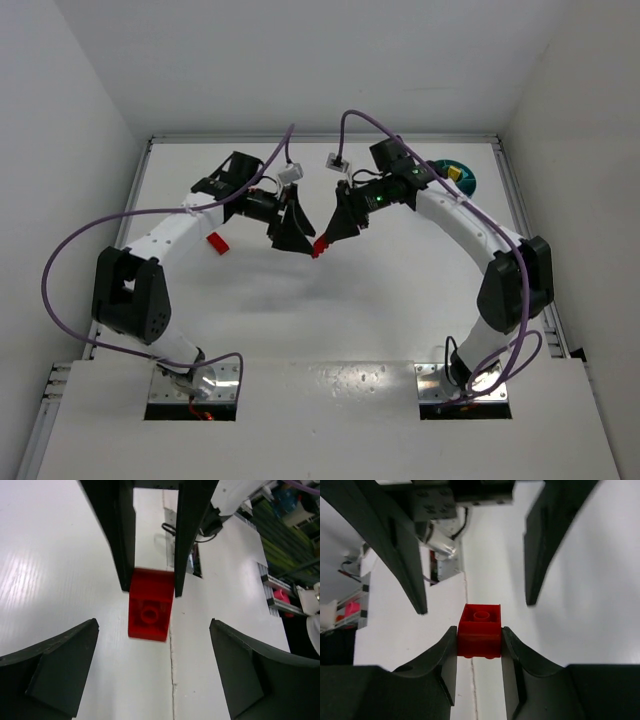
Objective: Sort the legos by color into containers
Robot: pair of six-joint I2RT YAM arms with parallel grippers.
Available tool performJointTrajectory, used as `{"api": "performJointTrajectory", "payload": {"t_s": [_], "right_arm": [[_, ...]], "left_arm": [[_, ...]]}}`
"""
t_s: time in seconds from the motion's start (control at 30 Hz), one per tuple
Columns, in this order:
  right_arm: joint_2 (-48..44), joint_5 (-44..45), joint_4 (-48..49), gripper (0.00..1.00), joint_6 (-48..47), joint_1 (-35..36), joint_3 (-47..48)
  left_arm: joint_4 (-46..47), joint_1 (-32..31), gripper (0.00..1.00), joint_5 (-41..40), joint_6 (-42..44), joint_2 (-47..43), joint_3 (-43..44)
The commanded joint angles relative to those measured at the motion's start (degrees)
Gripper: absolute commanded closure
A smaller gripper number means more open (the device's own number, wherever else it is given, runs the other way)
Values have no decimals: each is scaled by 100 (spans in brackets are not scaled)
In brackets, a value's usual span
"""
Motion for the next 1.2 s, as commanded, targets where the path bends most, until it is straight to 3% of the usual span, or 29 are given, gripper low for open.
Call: {"api": "performJointTrajectory", "payload": {"t_s": [0.0,0.07,0.17,0.33,0.43,0.57,0.7,0.83,1.03,1.17], "right_arm": [[-327,539,-267,99,-411,-173,230],[-380,934,-460,100,-508,-296,230],[-433,1821,-583,100,-579,-560,300],[-740,3383,-567,100,-624,-1131,196],[-1117,4072,29,100,-500,-1439,-226],[-1225,4635,910,100,-150,-1764,-676],[-531,5417,796,100,579,-2080,-53],[-319,5384,910,100,1555,-2502,63],[-468,3980,1919,100,3268,-2916,-517],[-302,3652,1991,100,3717,-3179,-517]], "left_arm": [[670,245,0,-692,-814,-431,-334],[1198,385,0,-1168,-1576,-615,-528],[1261,719,0,-1968,-1975,-678,-582],[1200,1054,0,-3600,-2099,-1317,-582],[1384,1054,0,-4191,-2099,-1731,-757],[1630,1054,0,-4343,-2047,-2277,-1188],[1578,1054,0,-4343,-2047,-2392,-1241],[1578,1054,0,-4405,-2047,-2453,-1355],[1578,1054,0,-4343,-2099,-2453,-1355],[1578,1054,0,-4291,-2099,-2453,-1355]]}}
